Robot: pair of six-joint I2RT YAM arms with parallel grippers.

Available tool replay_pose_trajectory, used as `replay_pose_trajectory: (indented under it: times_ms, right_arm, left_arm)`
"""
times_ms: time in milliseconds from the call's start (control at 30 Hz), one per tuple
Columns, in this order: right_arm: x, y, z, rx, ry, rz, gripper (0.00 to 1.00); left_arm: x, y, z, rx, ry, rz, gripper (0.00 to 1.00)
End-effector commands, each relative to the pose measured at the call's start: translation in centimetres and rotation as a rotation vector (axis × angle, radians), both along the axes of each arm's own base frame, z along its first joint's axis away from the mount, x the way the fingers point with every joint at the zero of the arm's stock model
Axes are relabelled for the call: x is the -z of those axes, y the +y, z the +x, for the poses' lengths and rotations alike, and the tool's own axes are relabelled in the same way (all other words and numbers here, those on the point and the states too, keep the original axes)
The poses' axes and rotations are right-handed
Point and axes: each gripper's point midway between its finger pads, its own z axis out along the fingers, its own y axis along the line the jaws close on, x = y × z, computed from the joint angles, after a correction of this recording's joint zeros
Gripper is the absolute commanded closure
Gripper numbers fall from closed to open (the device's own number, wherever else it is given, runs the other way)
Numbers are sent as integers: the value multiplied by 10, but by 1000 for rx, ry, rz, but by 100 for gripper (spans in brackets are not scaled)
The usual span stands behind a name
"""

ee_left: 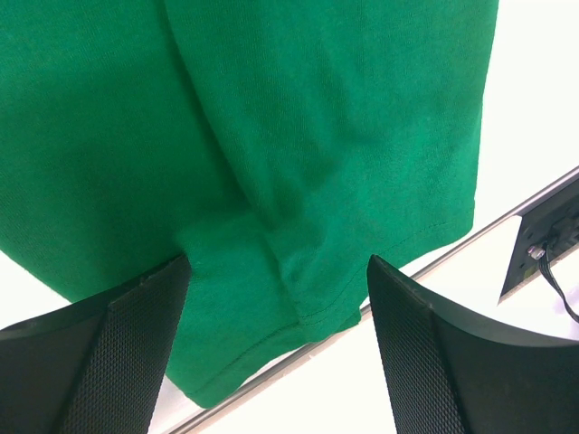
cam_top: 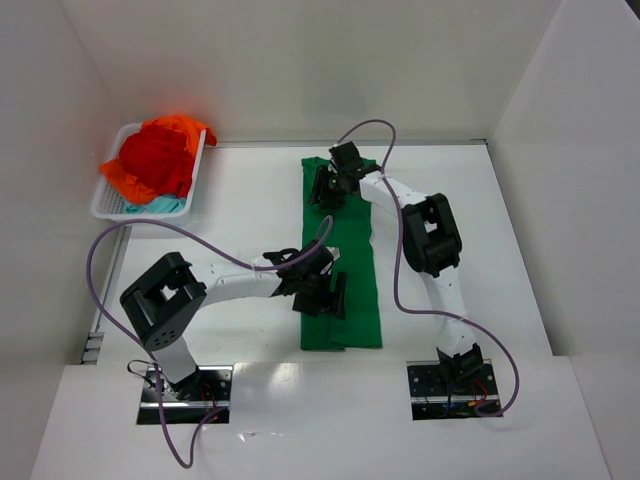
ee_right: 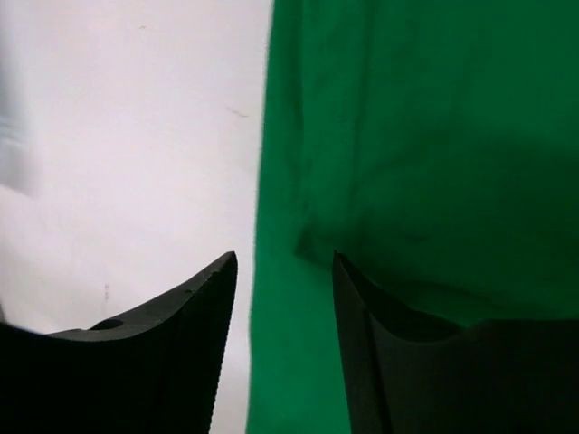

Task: Fold and stack the t-shirts
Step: Grab the bottom of the folded rectangular tshirt with both arms

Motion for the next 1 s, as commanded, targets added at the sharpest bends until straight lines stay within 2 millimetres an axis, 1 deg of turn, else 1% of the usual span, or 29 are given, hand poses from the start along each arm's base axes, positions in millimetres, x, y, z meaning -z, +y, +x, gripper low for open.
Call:
replay_pose_trajectory:
  times_ms: [0, 33, 67, 100, 133, 200, 233, 267, 300, 333, 367, 400, 433, 467, 500, 533, 567, 600, 633, 667, 700, 733, 767, 800, 833, 867, 900, 933, 967]
  right_arm:
    - [-21, -14, 18, 35, -72, -46, 46]
    - [-41, -15, 22, 45, -115, -35, 38]
    - [-47, -15, 21, 46, -128, -29, 35]
    - [-55, -24, 27, 70, -146, -33, 33]
    - [-75, -33, 36, 113, -178, -11, 31]
    - [-91, -50, 47, 147, -217, 4, 30]
    - [-91, -57, 51, 174, -213, 4, 30]
    - [-106, -64, 53, 187, -237, 14, 30]
    - [-112, -70, 56, 198, -246, 16, 30]
    - [-117, -83, 59, 226, -251, 8, 30]
    - [-134, -85, 58, 236, -282, 14, 30]
    - [-134, -97, 59, 255, -290, -3, 30]
    - [-137, -101, 57, 269, -297, -13, 28]
    - [-141, -114, 59, 299, -318, -46, 27]
    - [-150, -119, 55, 308, -337, -58, 23]
    - [-151, -122, 51, 307, -340, -76, 21]
    - [-155, -128, 49, 317, -343, -77, 18]
    - [-155, -132, 37, 315, -329, -83, 14]
    - [-157, -138, 33, 321, -332, -77, 12]
    - [-157, -143, 27, 322, -330, -72, 11]
    - [-134, -146, 11, 317, -275, -82, 9]
    - [-152, -147, 1, 335, -305, -49, 7]
    - [-149, -148, -9, 335, -296, -38, 5]
    - [-124, -151, -28, 324, -243, -55, 4]
    - [-136, -151, -42, 333, -247, -18, 4]
    - [-116, -153, -60, 328, -198, -23, 4]
    - [-114, -153, -70, 324, -190, -9, 4]
    - [-114, -152, -81, 307, -182, 4, 4]
    - [-126, -154, -94, 328, -188, 33, 4]
  left_arm:
    - [17, 19, -17, -11, 68, 71, 13]
    - [17, 19, -17, -11, 68, 71, 13]
    - [17, 19, -17, -11, 68, 71, 13]
    - [17, 19, -17, -11, 68, 71, 13]
    - [17, 19, -17, -11, 68, 71, 13]
    - [15, 22, -20, -11, 74, 78, 13]
    - [7, 23, -18, -17, 53, 71, 13]
    - [3, 27, -19, -22, 49, 82, 13]
    - [-3, 28, -20, -22, 44, 76, 13]
    - [-23, 26, -16, -37, 6, 39, 13]
    - [-36, 29, -12, -51, -8, 22, 12]
    - [-57, 32, -8, -66, -50, -16, 12]
    - [-72, 32, -4, -76, -86, -36, 10]
    - [-81, 41, 1, -120, -95, -41, 10]
    - [-94, 46, 8, -168, -126, -58, 9]
    - [-118, 52, 11, -204, -171, -110, 9]
    - [-125, 60, 16, -244, -191, -133, 8]
    - [-134, 63, 18, -274, -206, -170, 8]
    - [-153, 71, 18, -306, -271, -219, 6]
    - [-148, 79, 19, -326, -295, -230, 3]
    - [-152, 86, 20, -356, -313, -247, 2]
    - [-162, 92, 16, -372, -342, -284, 2]
    - [-162, 98, 16, -387, -349, -288, 0]
    - [-160, 105, 15, -402, -356, -292, 0]
    - [-158, 106, 14, -403, -357, -293, 0]
    - [-154, 108, 13, -392, -353, -286, 0]
    - [-158, 107, 11, -385, -354, -300, 0]
    - [-152, 107, 9, -366, -350, -295, 0]
    - [-146, 106, 4, -343, -337, -288, 0]
